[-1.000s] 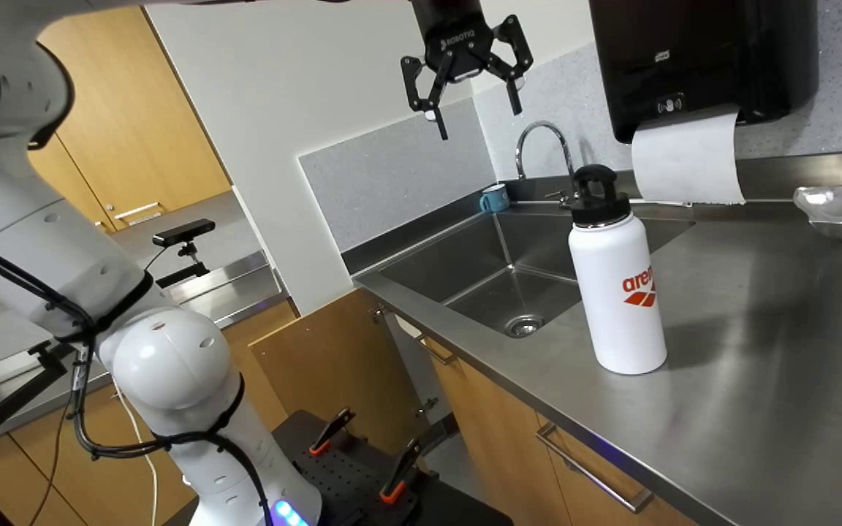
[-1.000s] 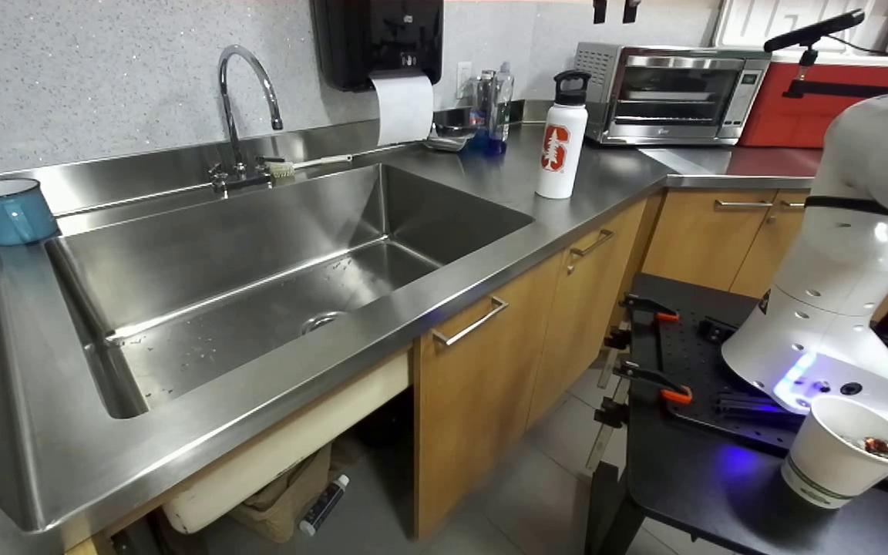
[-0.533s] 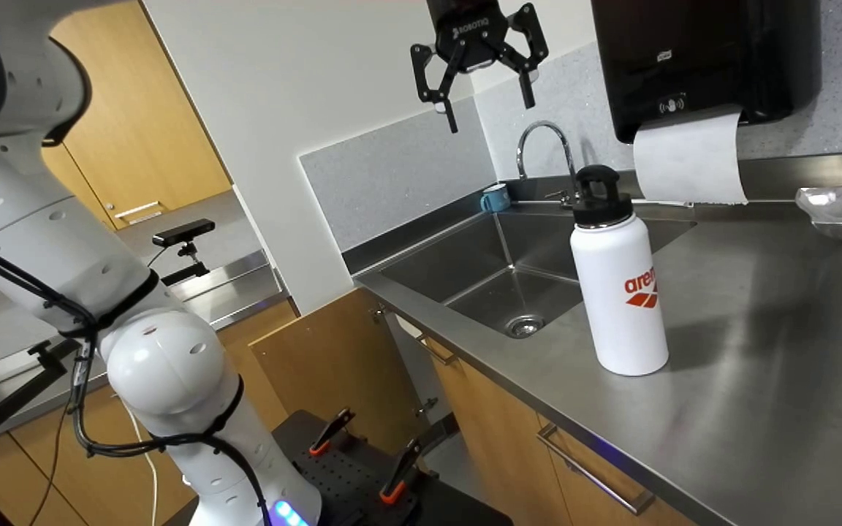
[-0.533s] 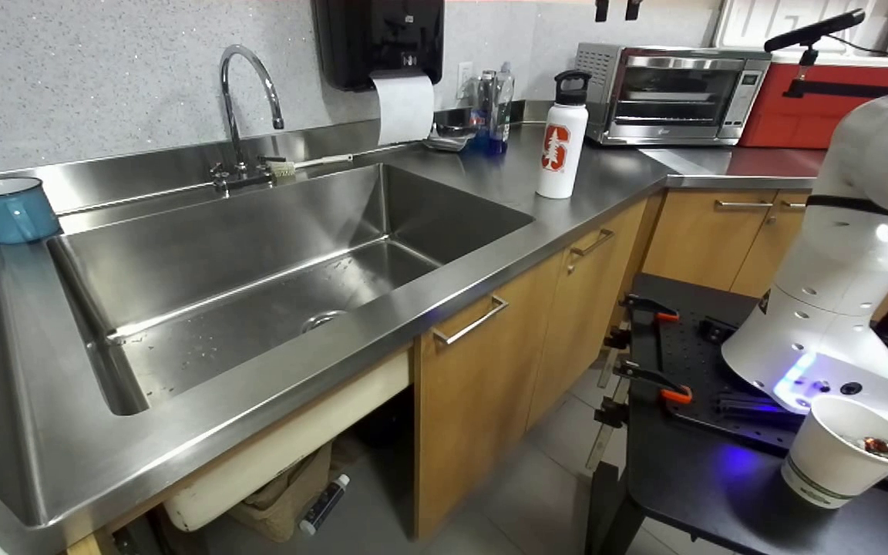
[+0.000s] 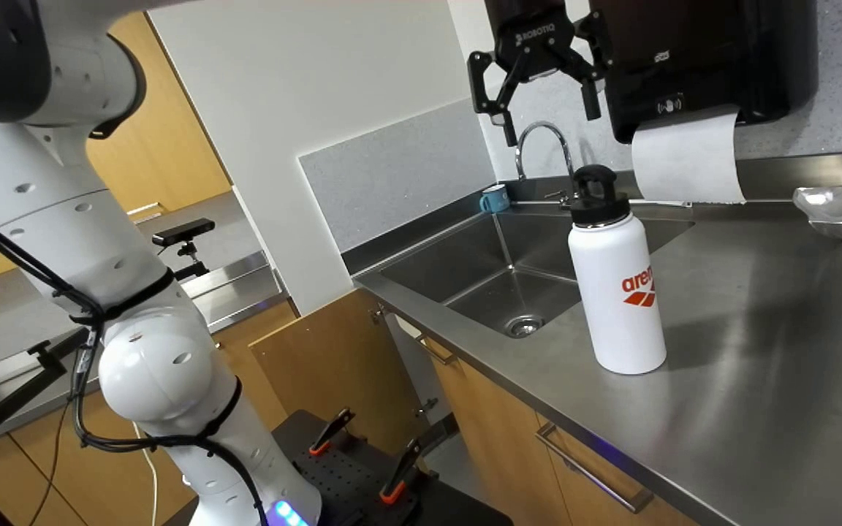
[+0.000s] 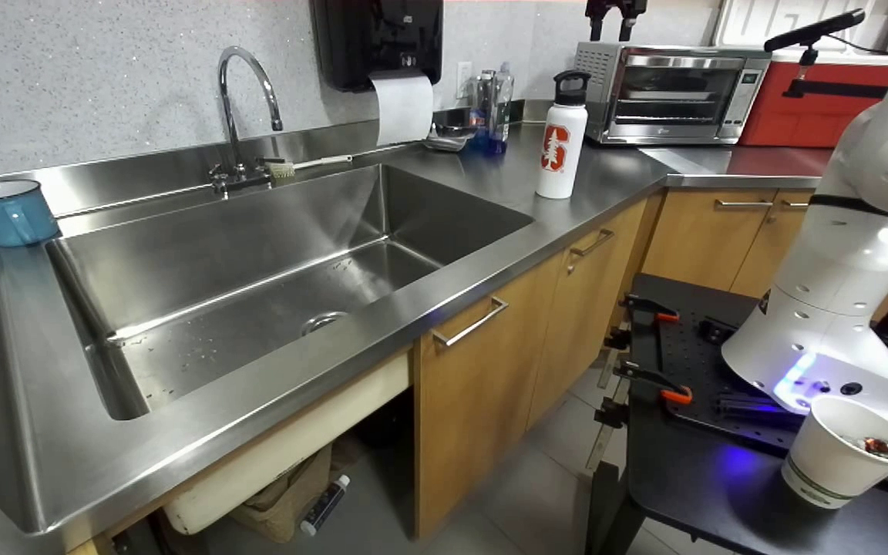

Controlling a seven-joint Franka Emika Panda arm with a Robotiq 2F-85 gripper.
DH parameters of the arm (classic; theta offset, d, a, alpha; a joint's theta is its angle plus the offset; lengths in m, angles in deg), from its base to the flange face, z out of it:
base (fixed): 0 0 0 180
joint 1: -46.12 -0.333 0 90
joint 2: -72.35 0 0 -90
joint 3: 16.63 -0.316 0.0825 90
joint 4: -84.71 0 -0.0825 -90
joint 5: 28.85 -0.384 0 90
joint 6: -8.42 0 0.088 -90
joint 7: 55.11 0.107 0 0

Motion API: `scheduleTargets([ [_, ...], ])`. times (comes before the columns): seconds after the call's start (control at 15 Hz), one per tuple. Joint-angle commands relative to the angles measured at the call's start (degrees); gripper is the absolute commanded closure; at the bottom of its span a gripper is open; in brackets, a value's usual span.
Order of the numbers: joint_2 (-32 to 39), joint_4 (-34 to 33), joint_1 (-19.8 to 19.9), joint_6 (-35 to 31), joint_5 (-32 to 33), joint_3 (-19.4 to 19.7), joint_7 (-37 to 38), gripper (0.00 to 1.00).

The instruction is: Take the lid off the bottle and put it on the counter

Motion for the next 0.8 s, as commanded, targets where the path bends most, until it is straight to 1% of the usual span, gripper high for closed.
scheduleTargets([
  [0.0, 3.57, -0.84, 2.51, -4.99, -1.75, -2.78, -0.84, 0.00],
  [0.27, 5.87, -0.75, 4.08, -6.82, -4.91, -4.68, -0.68, 0.00],
  [0.73, 6.59, 0.10, 6.22, -7.01, -5.76, -6.18, -0.91, 0.00],
])
